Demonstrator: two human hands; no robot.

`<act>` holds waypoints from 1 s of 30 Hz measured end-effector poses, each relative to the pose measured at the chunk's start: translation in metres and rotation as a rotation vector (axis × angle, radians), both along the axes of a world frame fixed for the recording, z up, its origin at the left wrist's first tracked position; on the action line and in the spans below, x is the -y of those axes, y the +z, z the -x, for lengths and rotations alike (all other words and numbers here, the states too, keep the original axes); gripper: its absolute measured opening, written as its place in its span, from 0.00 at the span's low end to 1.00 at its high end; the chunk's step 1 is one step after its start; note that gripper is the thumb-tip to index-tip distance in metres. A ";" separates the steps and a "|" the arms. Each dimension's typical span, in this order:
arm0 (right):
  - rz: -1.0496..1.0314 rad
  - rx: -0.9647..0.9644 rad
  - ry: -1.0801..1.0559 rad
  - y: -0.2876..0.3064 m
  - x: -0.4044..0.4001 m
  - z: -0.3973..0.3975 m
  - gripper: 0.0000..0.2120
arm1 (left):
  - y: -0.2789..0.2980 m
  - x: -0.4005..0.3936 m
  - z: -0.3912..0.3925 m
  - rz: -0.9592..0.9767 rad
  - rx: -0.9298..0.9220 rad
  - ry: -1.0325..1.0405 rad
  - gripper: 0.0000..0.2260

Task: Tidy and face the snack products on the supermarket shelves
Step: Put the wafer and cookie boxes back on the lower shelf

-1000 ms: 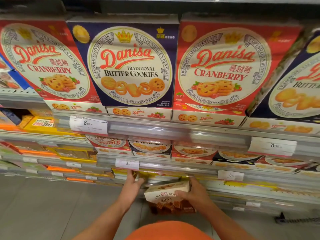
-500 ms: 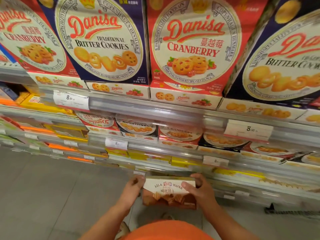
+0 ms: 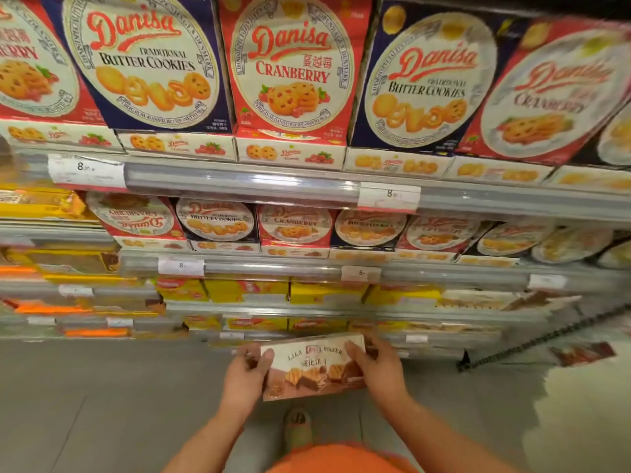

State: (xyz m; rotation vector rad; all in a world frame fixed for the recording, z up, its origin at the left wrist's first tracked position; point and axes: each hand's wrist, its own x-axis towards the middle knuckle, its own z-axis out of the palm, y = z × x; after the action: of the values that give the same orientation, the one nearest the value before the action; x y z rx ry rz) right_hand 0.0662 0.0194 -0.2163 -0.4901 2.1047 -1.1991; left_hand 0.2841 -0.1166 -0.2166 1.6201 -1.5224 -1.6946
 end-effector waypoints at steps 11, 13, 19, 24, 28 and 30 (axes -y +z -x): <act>0.011 -0.177 -0.263 0.031 -0.100 0.048 0.03 | 0.030 -0.078 0.093 0.286 0.001 -0.169 0.06; 0.010 -0.159 -0.301 0.031 -0.111 0.065 0.04 | 0.032 -0.085 0.117 0.314 0.031 -0.213 0.08; 0.052 -0.187 -0.302 0.040 -0.151 0.145 0.06 | 0.033 -0.114 0.212 0.357 0.035 -0.322 0.19; 0.049 -0.161 -0.263 0.039 -0.185 0.240 0.10 | 0.034 -0.147 0.304 0.257 -0.064 -0.314 0.13; 0.068 -0.117 -0.257 0.038 -0.202 0.304 0.13 | 0.033 -0.169 0.364 0.123 -0.153 -0.292 0.11; 0.055 -0.101 -0.228 0.039 -0.208 0.327 0.15 | 0.031 -0.179 0.383 0.087 -0.151 -0.264 0.13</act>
State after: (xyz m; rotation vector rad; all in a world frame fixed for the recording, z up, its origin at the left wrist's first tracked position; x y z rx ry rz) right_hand -0.2610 0.2271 -0.1773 -0.3482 2.2664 -1.3896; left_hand -0.0994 0.0621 -0.1853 1.2621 -1.7687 -1.8093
